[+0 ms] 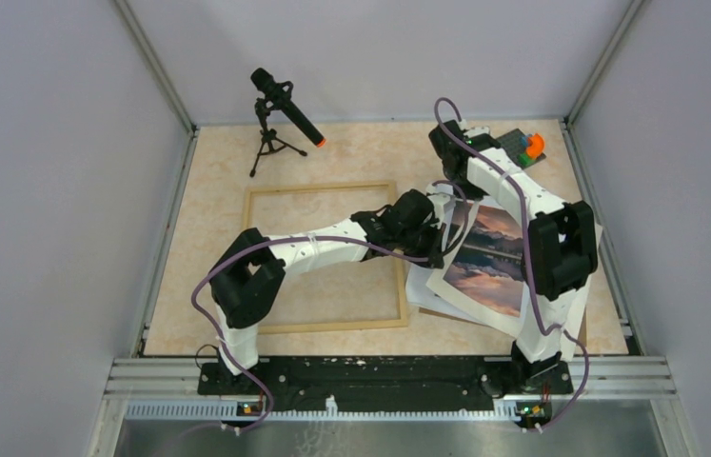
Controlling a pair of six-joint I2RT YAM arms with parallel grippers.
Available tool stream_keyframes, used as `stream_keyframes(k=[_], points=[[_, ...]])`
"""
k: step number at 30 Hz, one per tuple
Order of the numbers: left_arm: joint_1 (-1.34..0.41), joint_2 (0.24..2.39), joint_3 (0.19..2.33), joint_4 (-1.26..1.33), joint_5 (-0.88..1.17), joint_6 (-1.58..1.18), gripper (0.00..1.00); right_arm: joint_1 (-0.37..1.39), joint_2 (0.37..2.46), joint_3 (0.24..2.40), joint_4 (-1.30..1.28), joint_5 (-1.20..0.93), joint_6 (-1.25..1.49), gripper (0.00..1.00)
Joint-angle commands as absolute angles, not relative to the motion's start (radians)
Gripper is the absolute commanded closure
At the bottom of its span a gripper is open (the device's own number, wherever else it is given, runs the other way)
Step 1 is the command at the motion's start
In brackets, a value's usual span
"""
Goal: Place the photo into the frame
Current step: Pick up the photo frame item at the center of the board, then place the photo frame item in the photo frame.
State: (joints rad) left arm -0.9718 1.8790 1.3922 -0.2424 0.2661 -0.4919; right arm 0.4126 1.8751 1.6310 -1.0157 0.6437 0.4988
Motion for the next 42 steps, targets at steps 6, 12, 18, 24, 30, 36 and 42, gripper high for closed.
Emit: stream_keyframes(k=[6, 12, 18, 24, 30, 36, 42], points=[[-0.976, 1.718, 1.362, -0.209, 0.276, -0.504, 0.46, 0.424, 1.792, 1.637, -0.976, 0.742, 0.470, 1.00], [-0.948, 1.417, 1.321, -0.306, 0.153, -0.411, 0.22, 0.421, 1.585, 1.611, -0.873, 0.649, 0.273, 1.00], [-0.947, 1.048, 1.307, -0.261, -0.055, -0.159, 0.01, 0.467, 1.450, 1.750, -0.807, 0.189, 0.279, 1.00], [-0.947, 0.880, 1.381, -0.252, -0.127, -0.048, 0.01, 0.666, 1.565, 1.992, -0.729, -0.140, 0.448, 1.00], [-0.947, 0.782, 1.354, -0.194, -0.189, -0.008, 0.01, 0.722, 1.613, 1.989, -0.341, -0.501, 0.745, 1.00], [-0.947, 0.790, 1.343, -0.199, -0.199, 0.016, 0.01, 0.582, 1.537, 1.450, 0.163, -0.523, 1.064, 1.00], [-0.946, 0.822, 1.311, -0.194, -0.252, 0.049, 0.01, 0.515, 1.676, 1.220, 0.270, -0.514, 1.047, 1.00]])
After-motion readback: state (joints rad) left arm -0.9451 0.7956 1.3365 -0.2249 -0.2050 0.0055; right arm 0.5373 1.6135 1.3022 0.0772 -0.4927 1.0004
